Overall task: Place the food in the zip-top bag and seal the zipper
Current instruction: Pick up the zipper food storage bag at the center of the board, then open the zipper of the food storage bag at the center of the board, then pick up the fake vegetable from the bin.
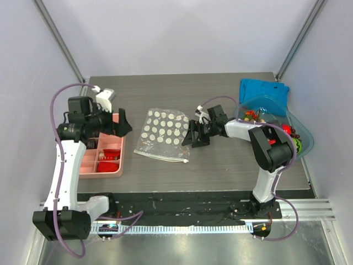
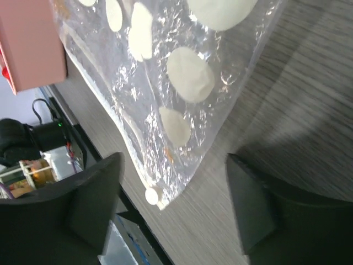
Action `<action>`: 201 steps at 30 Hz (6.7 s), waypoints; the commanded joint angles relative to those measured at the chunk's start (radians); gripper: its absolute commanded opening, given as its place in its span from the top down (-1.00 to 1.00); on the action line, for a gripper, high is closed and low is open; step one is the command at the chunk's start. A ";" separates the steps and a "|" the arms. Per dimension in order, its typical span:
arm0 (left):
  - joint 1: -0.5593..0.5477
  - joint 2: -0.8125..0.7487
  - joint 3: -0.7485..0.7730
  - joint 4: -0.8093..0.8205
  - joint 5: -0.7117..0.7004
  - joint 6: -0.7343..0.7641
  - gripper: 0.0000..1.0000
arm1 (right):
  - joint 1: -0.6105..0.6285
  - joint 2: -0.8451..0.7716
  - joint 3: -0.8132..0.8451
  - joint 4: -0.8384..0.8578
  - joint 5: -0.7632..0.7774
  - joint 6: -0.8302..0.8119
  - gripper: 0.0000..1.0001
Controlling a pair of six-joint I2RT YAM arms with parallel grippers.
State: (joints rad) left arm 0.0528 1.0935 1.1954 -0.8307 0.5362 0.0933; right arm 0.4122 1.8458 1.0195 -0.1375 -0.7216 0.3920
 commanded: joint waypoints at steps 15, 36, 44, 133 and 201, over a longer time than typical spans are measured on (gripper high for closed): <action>-0.476 -0.274 -0.454 0.330 -0.162 0.719 -0.79 | 0.011 -0.057 0.004 0.220 -0.358 0.312 0.98; -0.599 -0.284 -0.743 0.581 -0.225 0.852 -0.26 | 0.004 -0.123 -0.075 0.280 -0.443 0.441 0.98; -0.653 -0.273 -0.764 0.567 -0.212 0.892 -0.28 | 0.000 -0.120 -0.073 0.309 -0.452 0.475 0.98; -0.611 0.301 0.268 -0.044 -0.591 -0.466 1.00 | -0.041 -0.359 0.125 -0.329 0.042 -0.198 0.98; -0.631 0.540 0.365 0.125 -0.277 -0.646 1.00 | -0.880 0.061 0.636 -1.033 0.441 -1.061 -0.52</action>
State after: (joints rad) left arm -0.5758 1.6390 1.5345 -0.7361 0.2512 -0.5678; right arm -0.4622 1.9438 1.6527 -1.1786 -0.2707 -0.6498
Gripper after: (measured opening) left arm 0.017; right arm 0.863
